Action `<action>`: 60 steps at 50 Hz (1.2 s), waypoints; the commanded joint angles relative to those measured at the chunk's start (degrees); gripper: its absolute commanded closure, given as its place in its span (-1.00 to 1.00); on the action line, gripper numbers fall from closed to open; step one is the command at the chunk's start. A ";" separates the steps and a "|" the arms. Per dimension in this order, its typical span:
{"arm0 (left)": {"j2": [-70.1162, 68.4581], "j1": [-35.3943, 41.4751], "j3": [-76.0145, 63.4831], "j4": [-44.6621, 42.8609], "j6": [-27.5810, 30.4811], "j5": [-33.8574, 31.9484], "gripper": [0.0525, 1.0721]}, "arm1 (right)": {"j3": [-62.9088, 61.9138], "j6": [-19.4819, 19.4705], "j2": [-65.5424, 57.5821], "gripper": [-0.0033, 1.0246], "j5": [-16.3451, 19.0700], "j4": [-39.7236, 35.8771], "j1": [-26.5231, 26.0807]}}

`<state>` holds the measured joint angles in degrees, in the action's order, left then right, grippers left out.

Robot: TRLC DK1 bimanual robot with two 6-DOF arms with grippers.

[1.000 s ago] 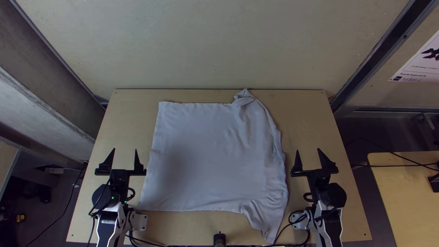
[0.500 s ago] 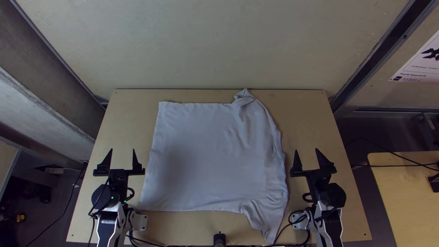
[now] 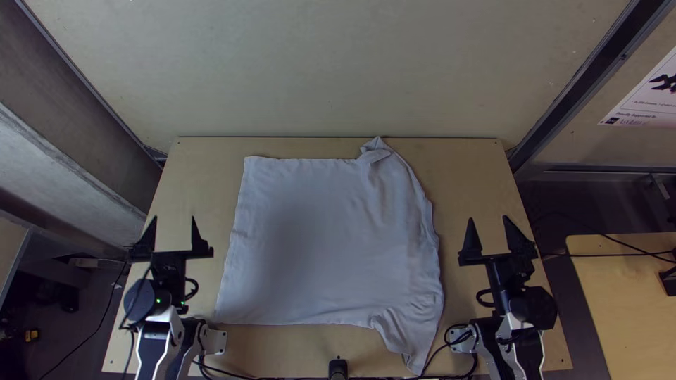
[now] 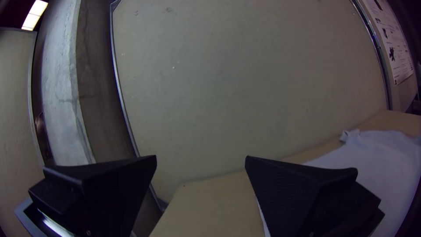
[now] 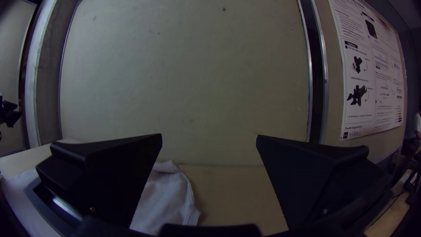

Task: Fold the t-shirt

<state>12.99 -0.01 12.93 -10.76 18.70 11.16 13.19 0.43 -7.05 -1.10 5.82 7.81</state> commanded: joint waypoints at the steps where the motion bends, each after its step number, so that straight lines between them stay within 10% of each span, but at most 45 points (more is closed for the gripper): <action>1: 7.31 0.36 7.29 -2.77 -1.21 -0.26 -0.90 | 5.79 0.01 -6.57 -0.92 -0.30 2.96 0.27; 60: 75.51 5.90 69.34 16.48 -11.32 0.88 -0.90 | 68.02 -6.40 -78.47 -0.92 0.05 -10.22 -1.40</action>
<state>84.29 6.26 77.80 4.40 9.87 12.51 77.62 -4.34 -81.71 -1.08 -3.38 6.68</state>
